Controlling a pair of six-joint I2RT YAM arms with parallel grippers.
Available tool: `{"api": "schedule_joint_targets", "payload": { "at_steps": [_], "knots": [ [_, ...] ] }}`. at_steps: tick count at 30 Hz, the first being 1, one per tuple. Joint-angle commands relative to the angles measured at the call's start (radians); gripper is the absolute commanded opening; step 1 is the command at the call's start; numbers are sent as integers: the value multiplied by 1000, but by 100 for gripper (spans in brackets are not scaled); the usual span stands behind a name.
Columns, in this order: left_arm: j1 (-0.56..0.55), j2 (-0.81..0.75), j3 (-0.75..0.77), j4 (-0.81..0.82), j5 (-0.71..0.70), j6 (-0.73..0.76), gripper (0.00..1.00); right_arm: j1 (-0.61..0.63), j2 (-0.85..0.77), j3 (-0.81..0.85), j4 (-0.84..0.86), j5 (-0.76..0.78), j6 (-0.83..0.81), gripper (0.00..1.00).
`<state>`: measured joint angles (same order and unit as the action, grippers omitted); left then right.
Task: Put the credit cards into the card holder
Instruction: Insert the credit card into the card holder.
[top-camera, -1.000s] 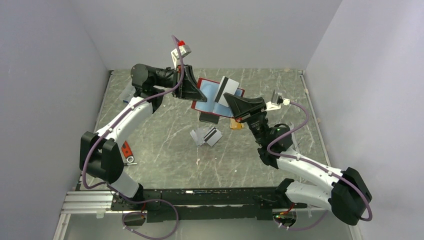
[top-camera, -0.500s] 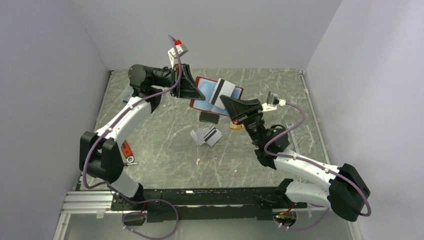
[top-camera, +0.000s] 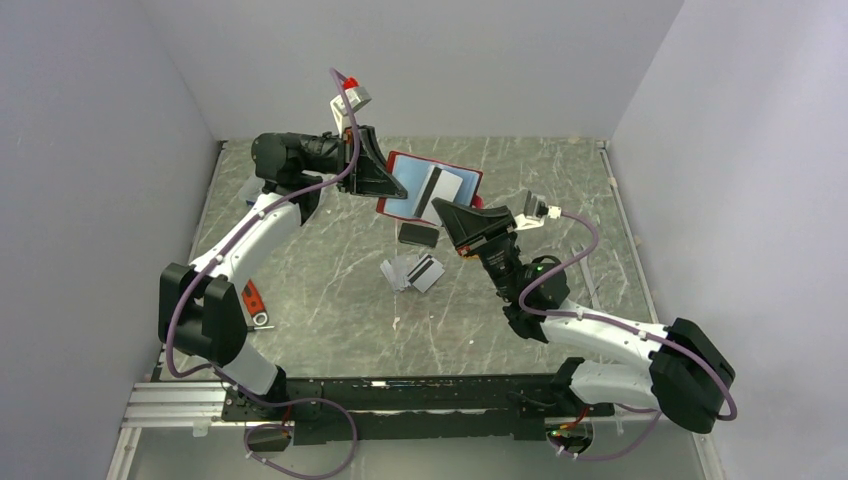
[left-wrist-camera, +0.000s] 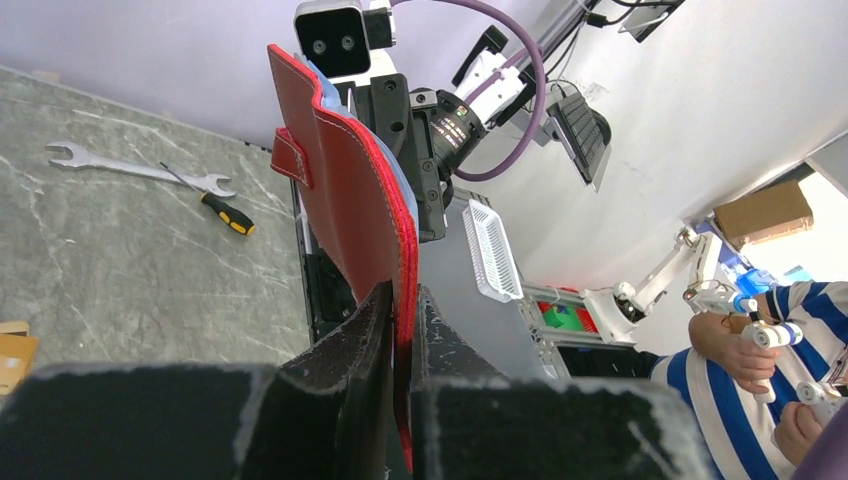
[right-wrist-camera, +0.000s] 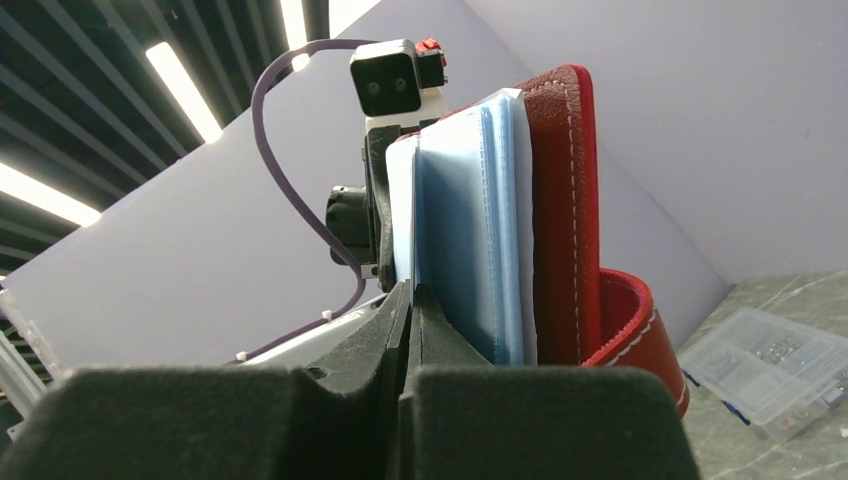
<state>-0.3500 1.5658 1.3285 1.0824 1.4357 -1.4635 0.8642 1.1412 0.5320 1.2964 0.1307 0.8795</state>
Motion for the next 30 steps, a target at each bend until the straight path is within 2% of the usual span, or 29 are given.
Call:
{"api": "schedule_joint_targets", "payload": {
  "at_steps": [1, 20, 30],
  "knots": [
    [0, -39, 9, 77, -37, -24, 0, 2, -12, -11, 22, 29, -18, 0],
    [0, -38, 15, 86, -28, -32, 0, 3, 22, 39, -8, -98, -42, 0],
    [0, -39, 10, 93, -28, -36, 0, 3, 34, 62, -19, -116, -40, 0]
  ]
}}
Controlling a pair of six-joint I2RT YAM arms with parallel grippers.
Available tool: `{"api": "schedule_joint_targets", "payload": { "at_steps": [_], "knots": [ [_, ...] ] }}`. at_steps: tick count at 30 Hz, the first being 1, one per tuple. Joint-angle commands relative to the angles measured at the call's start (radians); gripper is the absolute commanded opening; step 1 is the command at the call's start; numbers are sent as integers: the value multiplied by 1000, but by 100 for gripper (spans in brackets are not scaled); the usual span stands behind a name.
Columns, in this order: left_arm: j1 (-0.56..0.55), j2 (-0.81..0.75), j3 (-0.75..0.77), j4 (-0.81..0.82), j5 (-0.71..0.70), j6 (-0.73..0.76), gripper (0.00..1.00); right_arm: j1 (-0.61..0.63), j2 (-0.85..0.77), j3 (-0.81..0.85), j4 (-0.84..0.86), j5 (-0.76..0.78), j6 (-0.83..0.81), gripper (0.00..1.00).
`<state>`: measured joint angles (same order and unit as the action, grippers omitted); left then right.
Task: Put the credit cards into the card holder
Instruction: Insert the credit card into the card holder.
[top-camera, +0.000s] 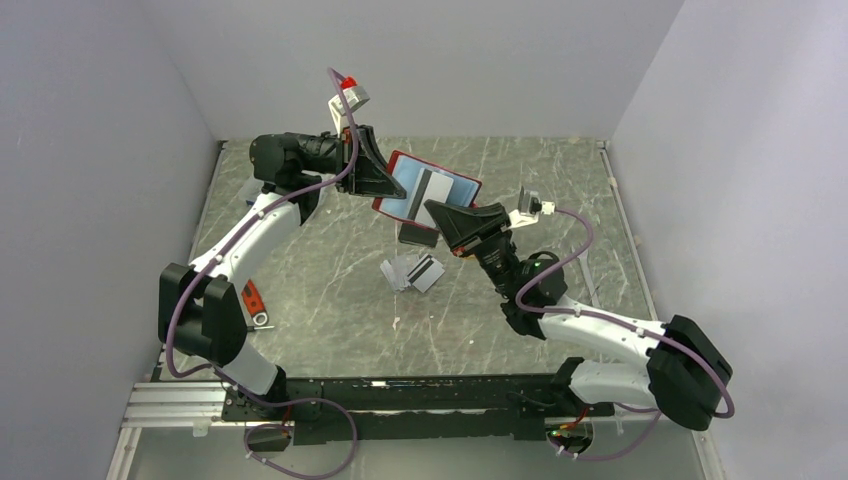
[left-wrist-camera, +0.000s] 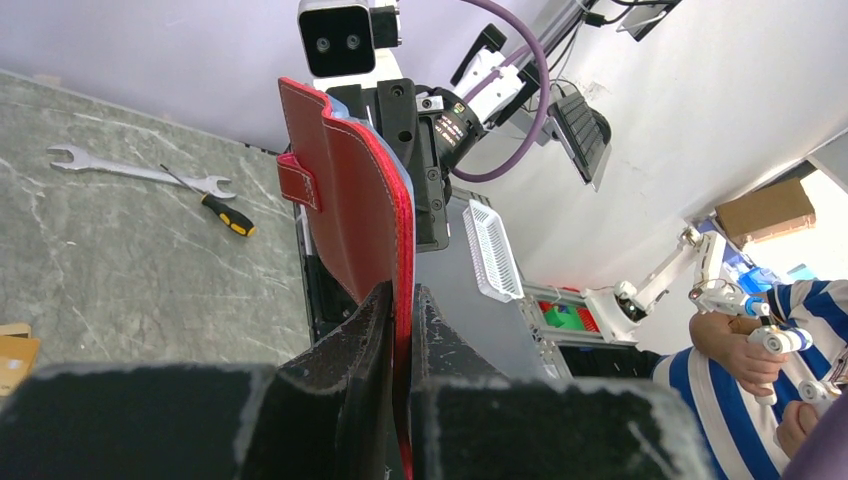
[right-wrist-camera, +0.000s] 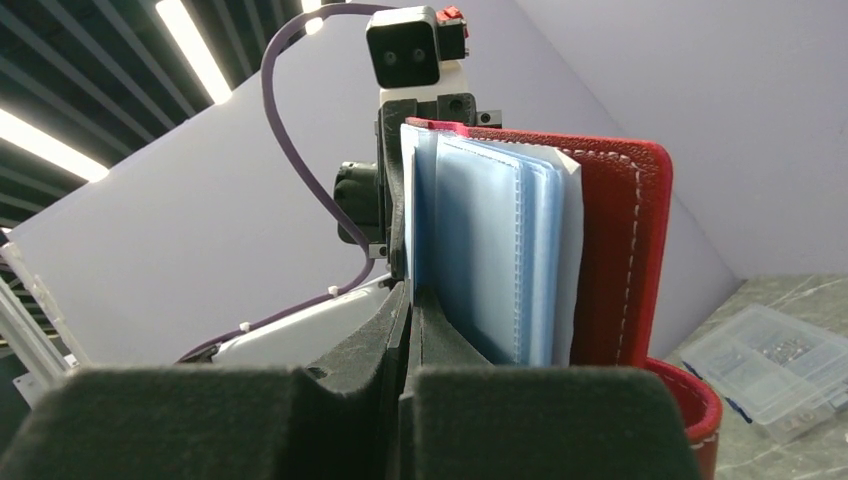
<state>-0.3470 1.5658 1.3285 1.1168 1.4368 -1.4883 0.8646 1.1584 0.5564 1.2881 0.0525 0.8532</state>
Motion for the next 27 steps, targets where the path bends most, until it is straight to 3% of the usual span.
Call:
{"api": "schedule_joint_targets", "payload": {
  "at_steps": [1, 11, 27],
  "knots": [
    [-2, -39, 8, 57, -29, -9, 0, 2, 22, 38, -4, -35, -12, 0],
    [-2, -49, -3, 51, -37, -3, 0, 2, 59, 44, 76, 17, 15, 0],
    [0, -53, -13, 50, -42, -2, 0, 46, 85, 114, -38, 56, -63, 0]
  ]
}}
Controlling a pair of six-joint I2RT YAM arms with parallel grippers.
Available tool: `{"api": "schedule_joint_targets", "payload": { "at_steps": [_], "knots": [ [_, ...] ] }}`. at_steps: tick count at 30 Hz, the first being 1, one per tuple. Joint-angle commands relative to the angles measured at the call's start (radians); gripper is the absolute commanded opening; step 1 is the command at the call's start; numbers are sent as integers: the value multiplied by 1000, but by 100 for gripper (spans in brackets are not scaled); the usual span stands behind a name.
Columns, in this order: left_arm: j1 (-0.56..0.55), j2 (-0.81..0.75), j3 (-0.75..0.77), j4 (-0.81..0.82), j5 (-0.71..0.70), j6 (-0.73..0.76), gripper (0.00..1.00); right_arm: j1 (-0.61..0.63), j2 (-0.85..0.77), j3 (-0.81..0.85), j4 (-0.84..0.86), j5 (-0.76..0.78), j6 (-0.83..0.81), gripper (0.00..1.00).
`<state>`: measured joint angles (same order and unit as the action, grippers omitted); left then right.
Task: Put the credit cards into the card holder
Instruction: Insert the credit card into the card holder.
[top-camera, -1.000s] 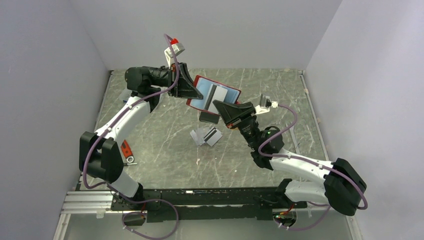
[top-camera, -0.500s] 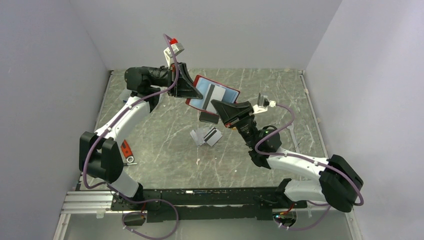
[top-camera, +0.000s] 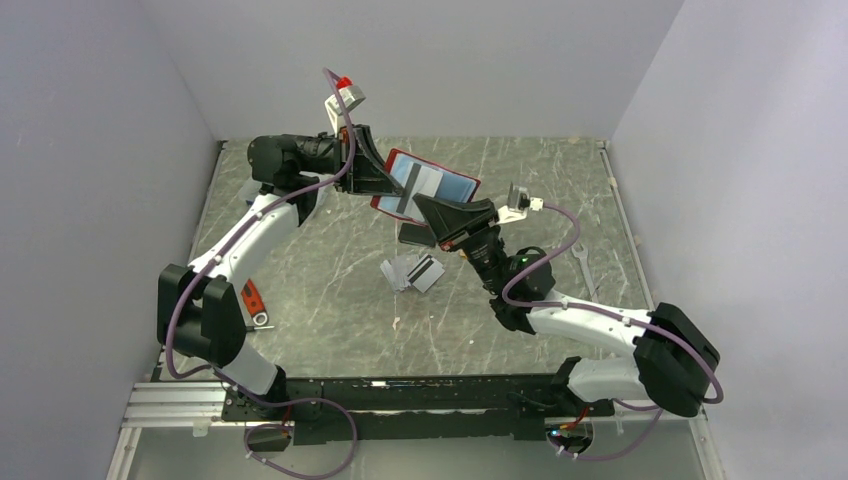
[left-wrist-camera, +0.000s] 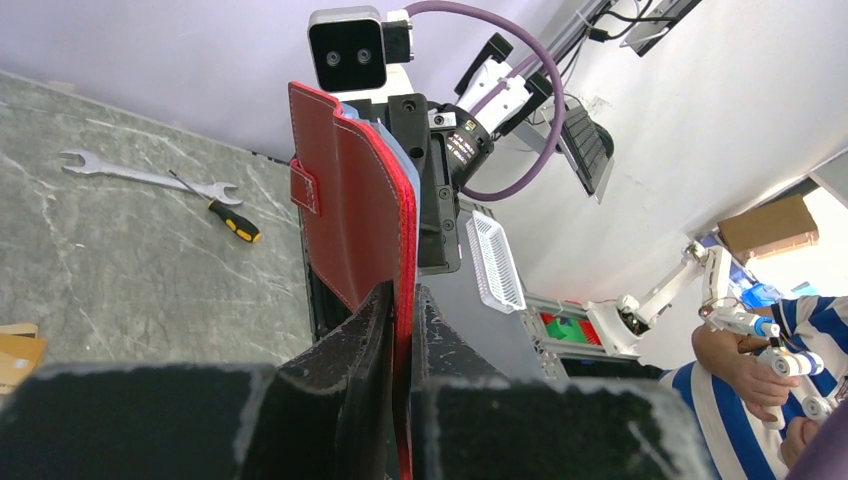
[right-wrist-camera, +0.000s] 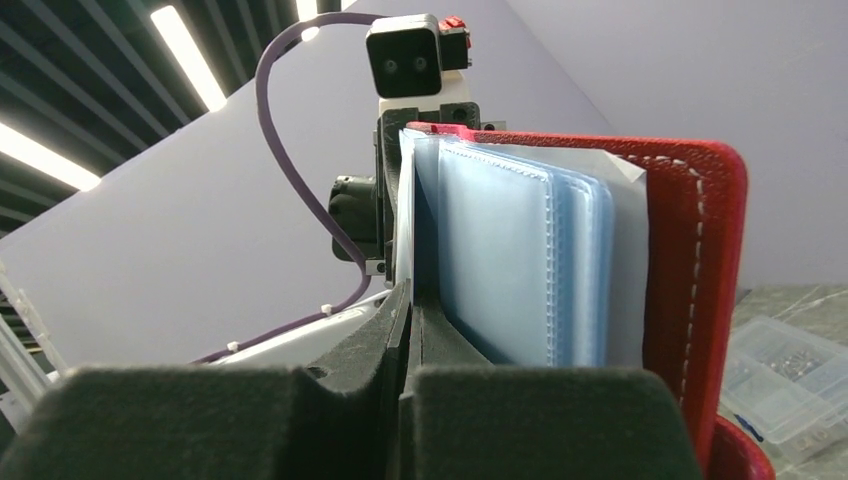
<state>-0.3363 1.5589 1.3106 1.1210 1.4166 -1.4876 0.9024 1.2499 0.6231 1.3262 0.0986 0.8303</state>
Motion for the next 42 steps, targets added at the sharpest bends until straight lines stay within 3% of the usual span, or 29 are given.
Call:
{"api": "schedule_joint_targets", "payload": {
  "at_steps": [1, 9, 18, 27, 31, 36, 40, 42],
  "knots": [
    [-11, -46, 6, 42, -21, 0, 0, 11, -10, 53, -98, 9, -45, 0],
    [-13, -53, 1, 4, -18, 32, 0, 20, -8, 88, -197, 6, -85, 1],
    [21, -59, -13, 2, -25, 29, 0, 18, -95, 58, -345, 76, -115, 39],
    [60, -68, -18, 6, -31, 16, 0, 17, -197, 85, -599, 149, -193, 52],
    [60, -68, -23, 8, -30, 12, 0, 17, -227, 117, -698, 188, -225, 45],
    [60, -66, -28, 18, -28, 3, 0, 16, -238, 184, -774, 203, -282, 12],
    [60, -70, -28, 21, -27, -1, 0, 17, -230, 217, -796, 203, -294, 0],
    [60, -72, -30, 16, -29, 5, 0, 17, -223, 229, -799, 197, -304, 0]
  ]
}}
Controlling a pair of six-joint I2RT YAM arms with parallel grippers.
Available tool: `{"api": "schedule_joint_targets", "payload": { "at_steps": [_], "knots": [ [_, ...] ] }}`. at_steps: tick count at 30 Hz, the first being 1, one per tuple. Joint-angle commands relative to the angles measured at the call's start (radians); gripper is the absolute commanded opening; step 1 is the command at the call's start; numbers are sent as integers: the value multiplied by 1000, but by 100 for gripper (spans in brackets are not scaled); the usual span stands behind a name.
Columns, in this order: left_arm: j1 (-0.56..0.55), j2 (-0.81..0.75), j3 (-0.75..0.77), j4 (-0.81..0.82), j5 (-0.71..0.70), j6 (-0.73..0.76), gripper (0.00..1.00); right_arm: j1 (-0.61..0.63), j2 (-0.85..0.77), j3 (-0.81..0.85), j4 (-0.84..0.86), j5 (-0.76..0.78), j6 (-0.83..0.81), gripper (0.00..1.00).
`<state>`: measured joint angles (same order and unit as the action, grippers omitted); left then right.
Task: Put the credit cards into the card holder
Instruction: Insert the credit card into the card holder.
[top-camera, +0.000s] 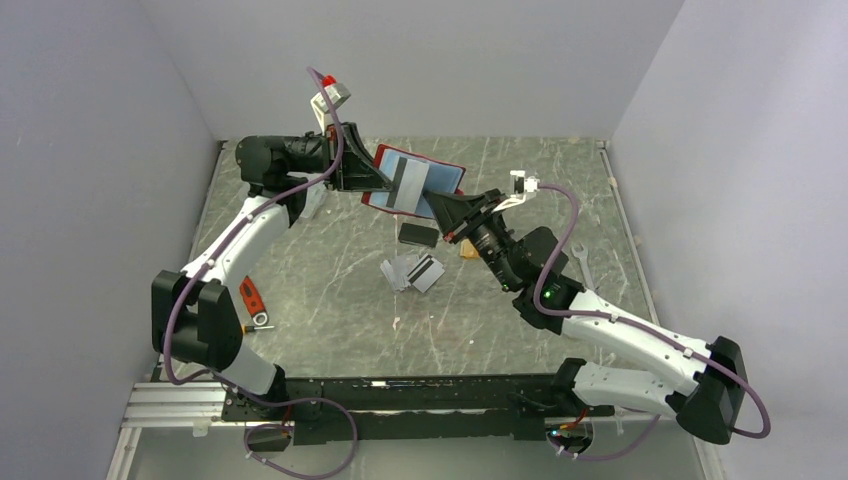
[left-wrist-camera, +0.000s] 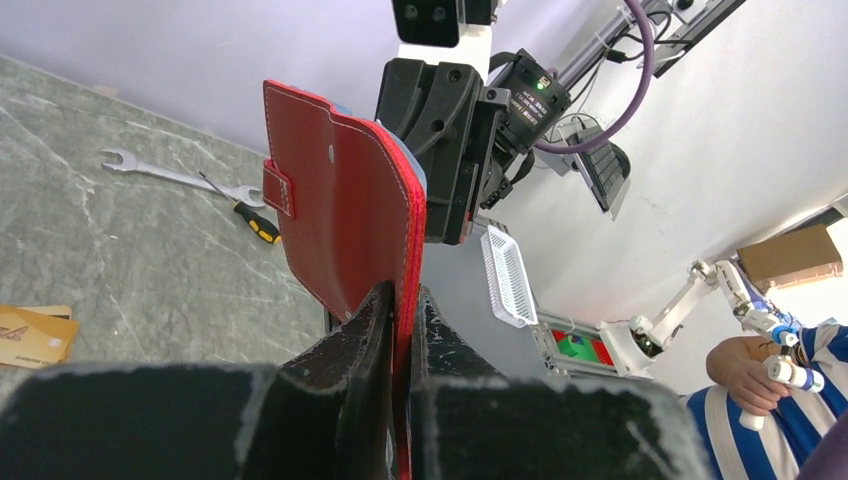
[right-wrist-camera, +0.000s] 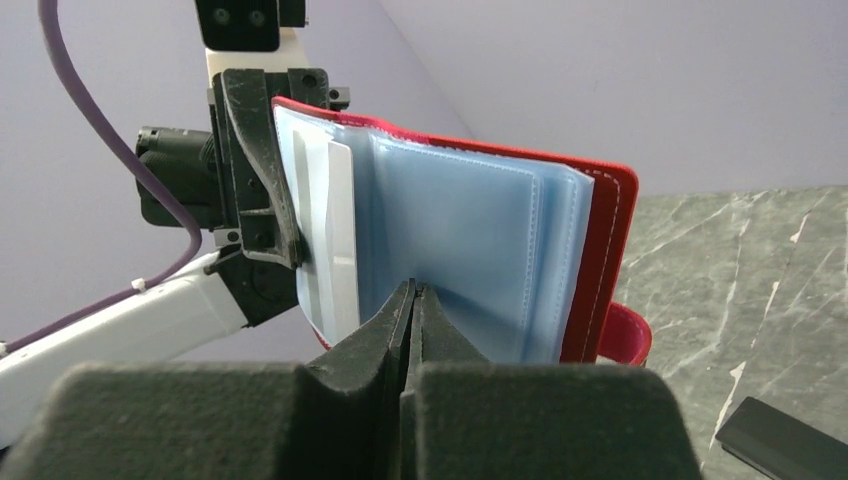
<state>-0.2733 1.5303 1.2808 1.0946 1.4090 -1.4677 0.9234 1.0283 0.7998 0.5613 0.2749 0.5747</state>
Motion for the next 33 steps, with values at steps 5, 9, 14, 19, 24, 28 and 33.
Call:
{"api": "schedule_joint_targets", "payload": {
  "at_steps": [5, 9, 14, 19, 24, 28, 33],
  "knots": [
    [-3, -49, -4, -26, -23, 42, 0, 6, 44, 122, -108, 1, -78, 0],
    [0, -88, 11, -409, -45, 310, 0, 47, 104, 229, -251, 77, -124, 0],
    [2, -90, 46, -622, -71, 490, 0, 118, 178, 331, -389, 201, -175, 0],
    [2, -87, 128, -994, -126, 774, 0, 166, 254, 424, -519, 312, -188, 0],
    [2, -91, 124, -997, -121, 783, 0, 189, 272, 441, -592, 396, -198, 0],
    [2, -101, 90, -868, -93, 690, 0, 187, 223, 375, -566, 411, -210, 0],
    [1, -105, 63, -745, -80, 589, 0, 187, 189, 346, -516, 394, -210, 0]
  ]
}}
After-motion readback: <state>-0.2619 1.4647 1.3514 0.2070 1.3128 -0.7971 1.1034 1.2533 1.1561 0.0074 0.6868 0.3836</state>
